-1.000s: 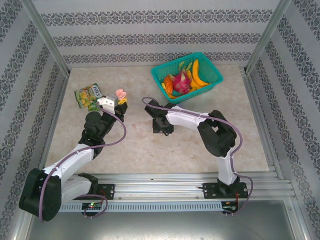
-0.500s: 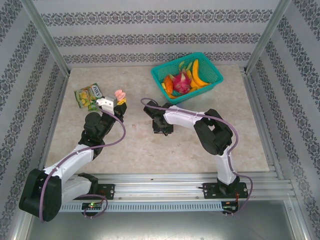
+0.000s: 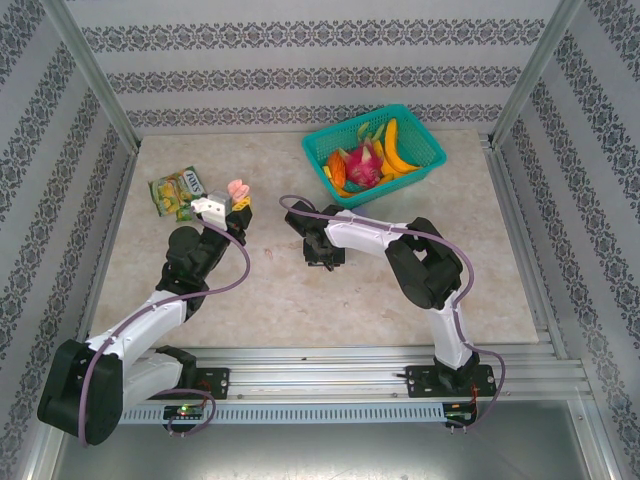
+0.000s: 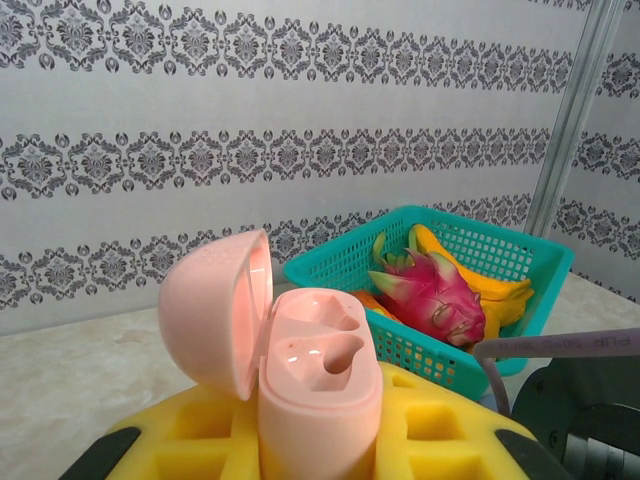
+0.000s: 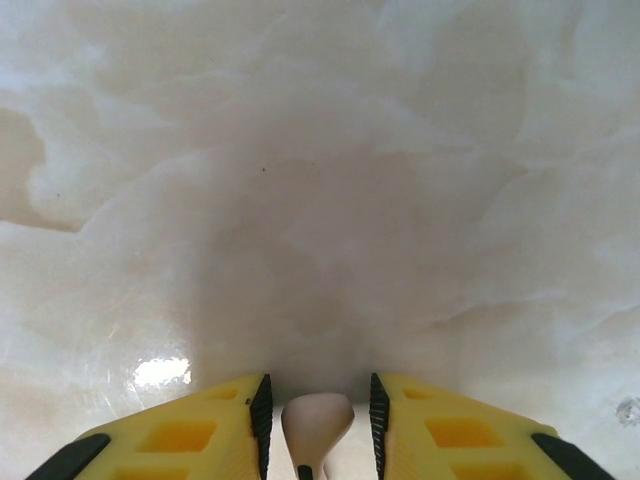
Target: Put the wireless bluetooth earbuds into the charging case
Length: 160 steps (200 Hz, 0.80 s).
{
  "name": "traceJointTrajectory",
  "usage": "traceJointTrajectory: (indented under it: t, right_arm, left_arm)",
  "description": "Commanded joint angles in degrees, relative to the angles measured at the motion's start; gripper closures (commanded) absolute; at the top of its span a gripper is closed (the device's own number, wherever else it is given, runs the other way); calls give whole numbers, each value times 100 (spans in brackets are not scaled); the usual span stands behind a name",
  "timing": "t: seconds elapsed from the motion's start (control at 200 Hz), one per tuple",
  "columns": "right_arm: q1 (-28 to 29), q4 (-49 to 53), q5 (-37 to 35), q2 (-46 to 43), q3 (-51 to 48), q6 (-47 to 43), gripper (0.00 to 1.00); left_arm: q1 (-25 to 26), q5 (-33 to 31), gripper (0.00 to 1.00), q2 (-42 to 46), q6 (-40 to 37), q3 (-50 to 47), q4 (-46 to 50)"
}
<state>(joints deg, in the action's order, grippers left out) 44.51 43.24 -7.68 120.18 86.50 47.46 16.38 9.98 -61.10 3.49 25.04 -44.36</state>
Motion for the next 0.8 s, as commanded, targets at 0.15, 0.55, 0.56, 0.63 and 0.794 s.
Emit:
traceJointTrajectory:
  t: [0.15, 0.55, 0.56, 0.63, 0.794]
  right_arm:
    - [36, 60, -181, 41, -71, 98, 69]
    - [-20, -223, -162, -202, -353, 68, 76]
    - [-28, -238, -152, -216, -368, 70, 77]
    - [-55, -318, -152, -299, -467, 63, 77]
    - [-118, -535, -145, -518, -710, 35, 78]
  left_arm:
    - [-65, -38, 100, 151, 90, -40, -279]
    - [-64, 57, 100, 162, 118, 1, -186]
    - [-63, 64, 100, 160, 117, 1, -187]
    - [-65, 79, 100, 168, 124, 9, -153]
    - [-69, 149, 100, 169, 126, 23, -84]
